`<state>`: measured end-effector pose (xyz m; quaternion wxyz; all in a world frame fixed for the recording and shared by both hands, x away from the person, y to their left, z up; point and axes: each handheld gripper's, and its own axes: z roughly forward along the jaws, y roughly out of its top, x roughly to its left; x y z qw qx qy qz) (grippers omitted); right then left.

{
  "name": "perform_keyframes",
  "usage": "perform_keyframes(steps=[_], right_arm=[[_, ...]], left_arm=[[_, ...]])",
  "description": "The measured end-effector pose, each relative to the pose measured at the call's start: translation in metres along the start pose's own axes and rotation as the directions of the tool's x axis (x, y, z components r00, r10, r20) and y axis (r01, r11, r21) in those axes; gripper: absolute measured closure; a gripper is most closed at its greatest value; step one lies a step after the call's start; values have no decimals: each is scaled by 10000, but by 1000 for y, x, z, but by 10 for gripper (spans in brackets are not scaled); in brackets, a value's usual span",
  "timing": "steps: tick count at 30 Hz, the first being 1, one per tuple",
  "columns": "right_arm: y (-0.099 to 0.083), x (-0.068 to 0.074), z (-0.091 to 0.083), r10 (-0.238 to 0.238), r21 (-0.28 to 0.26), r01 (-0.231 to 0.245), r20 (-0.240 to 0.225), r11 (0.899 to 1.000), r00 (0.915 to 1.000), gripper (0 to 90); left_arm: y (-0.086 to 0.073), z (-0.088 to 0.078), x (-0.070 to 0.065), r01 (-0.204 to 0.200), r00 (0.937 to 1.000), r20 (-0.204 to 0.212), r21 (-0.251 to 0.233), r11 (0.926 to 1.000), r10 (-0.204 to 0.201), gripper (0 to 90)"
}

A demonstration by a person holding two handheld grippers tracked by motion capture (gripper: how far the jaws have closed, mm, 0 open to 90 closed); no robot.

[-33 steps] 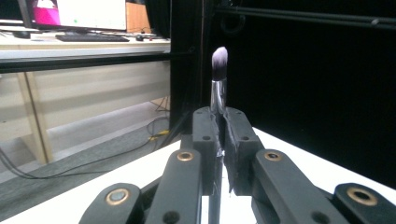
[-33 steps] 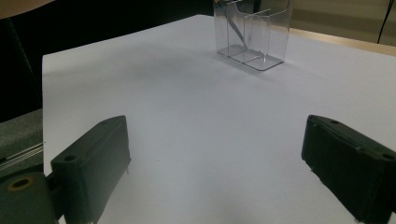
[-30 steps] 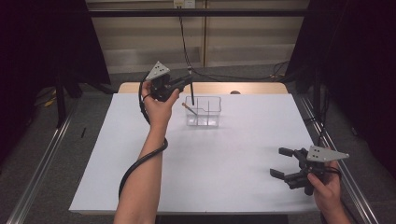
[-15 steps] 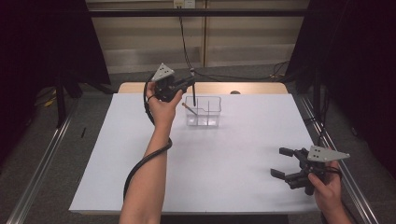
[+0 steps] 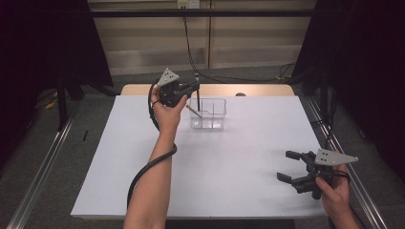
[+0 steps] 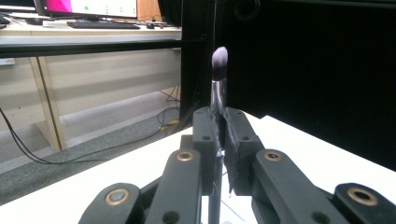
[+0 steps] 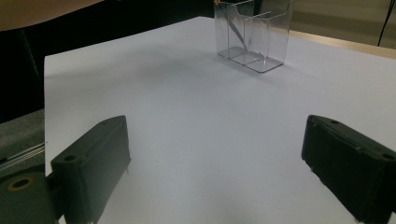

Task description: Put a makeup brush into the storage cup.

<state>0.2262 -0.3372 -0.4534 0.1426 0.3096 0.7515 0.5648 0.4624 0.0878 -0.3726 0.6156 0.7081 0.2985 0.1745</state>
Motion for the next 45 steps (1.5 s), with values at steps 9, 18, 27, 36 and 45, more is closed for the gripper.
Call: perform_keyframes(steps=[9, 18, 27, 36, 45], right_arm=[[1, 0, -1, -38, -26, 38, -17, 10000, 10000, 74], [1, 0, 0, -21, -10, 21, -34, 10000, 10000, 74], [2, 1, 0, 8, -43, -8, -13, 10000, 10000, 74], [3, 3, 0, -19, -82, 19, -5, 10000, 10000, 74], [2, 4, -2, 23, -139, -22, 58, 9999, 10000, 74]], left_arm=[[-9, 1, 0, 95, 10000, -19, 130, 9999, -94, 839], [-11, 0, 0, 307, 9989, 343, 44, 9995, -308, 697], [-13, -8, 2, 534, 9976, 423, 253, 9983, -545, 296], [-15, -16, -2, 841, 9942, 645, 323, 9959, -860, 159], [-21, -23, -4, 961, 9910, 887, 547, 9939, -1007, 74]])
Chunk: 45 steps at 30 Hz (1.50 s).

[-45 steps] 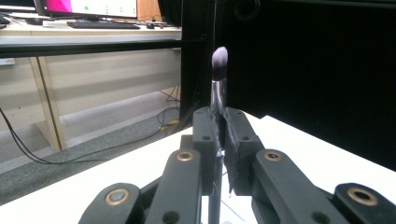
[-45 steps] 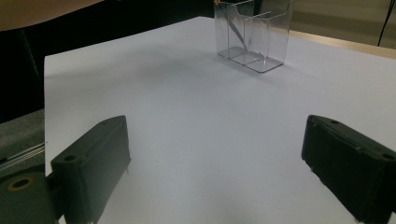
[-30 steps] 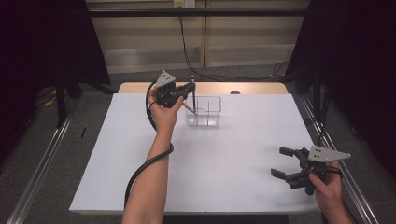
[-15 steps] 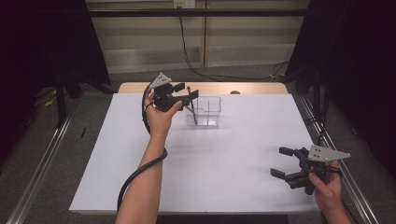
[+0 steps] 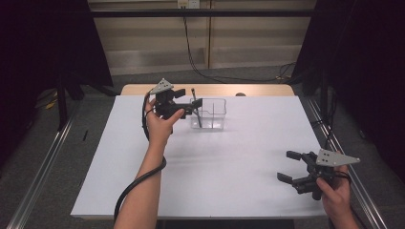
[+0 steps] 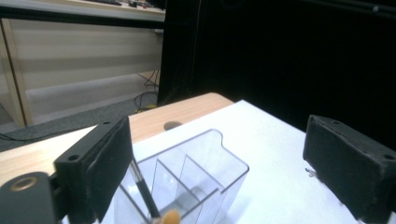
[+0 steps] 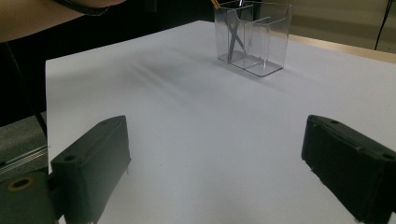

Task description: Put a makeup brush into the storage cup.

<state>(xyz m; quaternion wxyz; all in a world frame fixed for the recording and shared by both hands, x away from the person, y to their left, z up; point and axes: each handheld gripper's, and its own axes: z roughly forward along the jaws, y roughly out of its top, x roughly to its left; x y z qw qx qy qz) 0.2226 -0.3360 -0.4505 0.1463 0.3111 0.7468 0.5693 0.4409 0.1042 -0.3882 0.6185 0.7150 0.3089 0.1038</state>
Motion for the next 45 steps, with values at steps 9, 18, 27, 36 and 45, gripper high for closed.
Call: perform_keyframes(steps=[9, 18, 27, 36, 45], right_arm=[[0, 1, 2, -58, 72, 58, -25, 10000, 10000, 74], [0, 2, 4, -86, 70, 86, -23, 9999, 10000, 74], [1, 4, 3, -144, 59, 144, -19, 9999, 9999, 74], [3, 6, 2, -221, 70, 221, 6, 9997, 9998, 74], [2, 6, 3, -222, 95, 222, 49, 9997, 9997, 74]], left_arm=[[-5, -12, -3, 27, 10000, 92, -51, 10000, -26, 43], [-14, -26, -6, 83, 9998, 192, -90, 9999, -82, 28], [-24, -38, -10, 102, 9995, 294, -181, 9998, -97, 16], [-33, -52, -14, 35, 9989, 474, -279, 9996, -22, 5], [-42, -65, -17, -108, 9983, 575, -339, 9994, 127, 4]])
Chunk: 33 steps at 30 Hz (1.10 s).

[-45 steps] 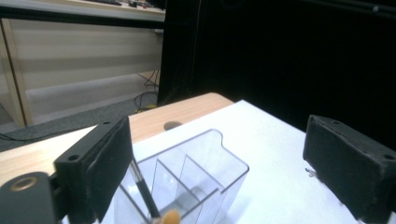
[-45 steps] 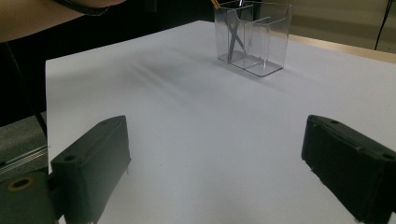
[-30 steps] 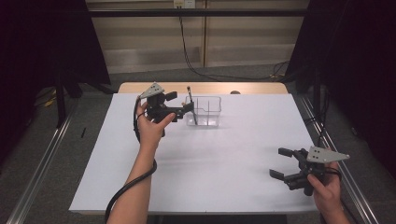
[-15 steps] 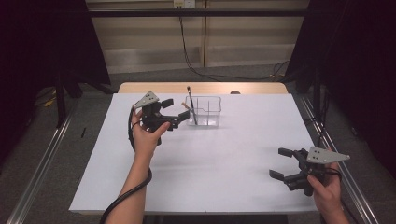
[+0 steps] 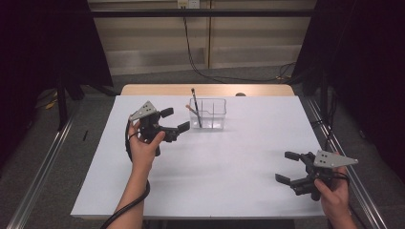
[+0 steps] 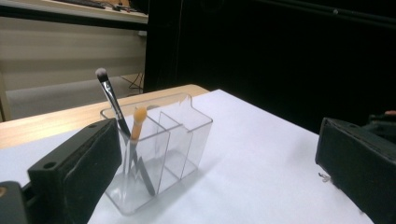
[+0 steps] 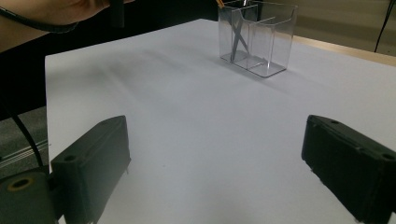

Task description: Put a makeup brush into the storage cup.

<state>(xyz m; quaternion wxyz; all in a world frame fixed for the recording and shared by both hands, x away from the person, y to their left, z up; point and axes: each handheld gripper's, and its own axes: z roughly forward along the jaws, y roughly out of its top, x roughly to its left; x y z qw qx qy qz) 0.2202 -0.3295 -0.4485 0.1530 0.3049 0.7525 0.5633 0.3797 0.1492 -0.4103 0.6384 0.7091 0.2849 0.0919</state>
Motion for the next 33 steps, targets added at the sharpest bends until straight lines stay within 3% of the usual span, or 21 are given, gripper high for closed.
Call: perform_keyframes(steps=[23, 33], right_arm=[[0, 0, 0, -37, -44, 38, 98, 10000, 9999, 73], [-1, 0, 1, 8, -23, -8, 114, 10000, 9999, 73]], left_arm=[[-23, -38, -8, -88, 9999, 130, 128, 9999, 87, 7], [-30, -48, -11, -321, 9992, 241, 176, 9993, 317, 7]])
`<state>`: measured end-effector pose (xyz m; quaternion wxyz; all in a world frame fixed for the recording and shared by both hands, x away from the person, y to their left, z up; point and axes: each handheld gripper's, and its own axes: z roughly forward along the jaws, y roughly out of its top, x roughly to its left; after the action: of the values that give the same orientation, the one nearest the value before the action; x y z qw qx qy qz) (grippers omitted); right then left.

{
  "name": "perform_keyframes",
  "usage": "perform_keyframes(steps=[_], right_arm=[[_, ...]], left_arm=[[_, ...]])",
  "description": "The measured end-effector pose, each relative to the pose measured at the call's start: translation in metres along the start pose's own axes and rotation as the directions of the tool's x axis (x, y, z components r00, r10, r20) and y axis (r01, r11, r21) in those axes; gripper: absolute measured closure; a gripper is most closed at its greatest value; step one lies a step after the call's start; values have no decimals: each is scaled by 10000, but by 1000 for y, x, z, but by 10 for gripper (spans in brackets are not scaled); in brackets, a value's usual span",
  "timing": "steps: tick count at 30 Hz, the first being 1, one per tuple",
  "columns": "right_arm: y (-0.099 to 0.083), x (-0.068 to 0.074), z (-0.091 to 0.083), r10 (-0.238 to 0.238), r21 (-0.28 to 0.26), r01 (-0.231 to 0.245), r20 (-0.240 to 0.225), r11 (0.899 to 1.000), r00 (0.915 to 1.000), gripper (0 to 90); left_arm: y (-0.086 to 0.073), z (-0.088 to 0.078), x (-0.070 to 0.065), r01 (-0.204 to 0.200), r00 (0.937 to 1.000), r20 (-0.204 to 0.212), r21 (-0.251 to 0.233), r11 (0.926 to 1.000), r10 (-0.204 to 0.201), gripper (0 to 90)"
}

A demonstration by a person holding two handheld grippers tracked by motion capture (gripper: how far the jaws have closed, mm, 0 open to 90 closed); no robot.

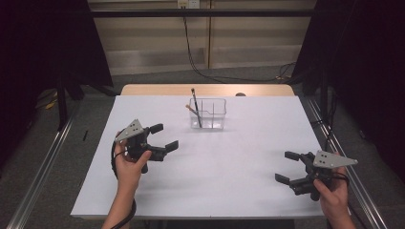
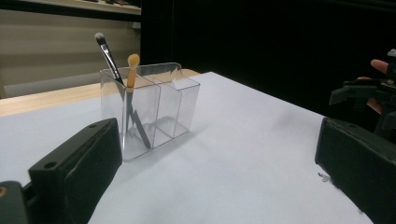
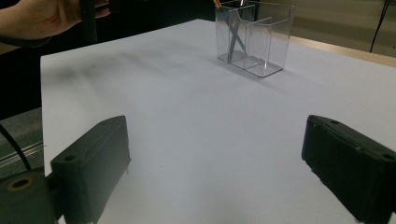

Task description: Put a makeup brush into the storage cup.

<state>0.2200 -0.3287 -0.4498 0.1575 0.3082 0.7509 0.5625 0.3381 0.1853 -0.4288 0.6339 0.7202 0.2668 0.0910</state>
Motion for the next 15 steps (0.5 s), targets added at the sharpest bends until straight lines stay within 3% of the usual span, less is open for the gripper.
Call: perform_keyframes(steps=[15], right_arm=[[-1, -1, -1, 71, 0, -71, 71, 10000, 9999, 73]], left_arm=[[-10, -14, -2, -268, 9996, 11, 440, 9987, 268, 6]])
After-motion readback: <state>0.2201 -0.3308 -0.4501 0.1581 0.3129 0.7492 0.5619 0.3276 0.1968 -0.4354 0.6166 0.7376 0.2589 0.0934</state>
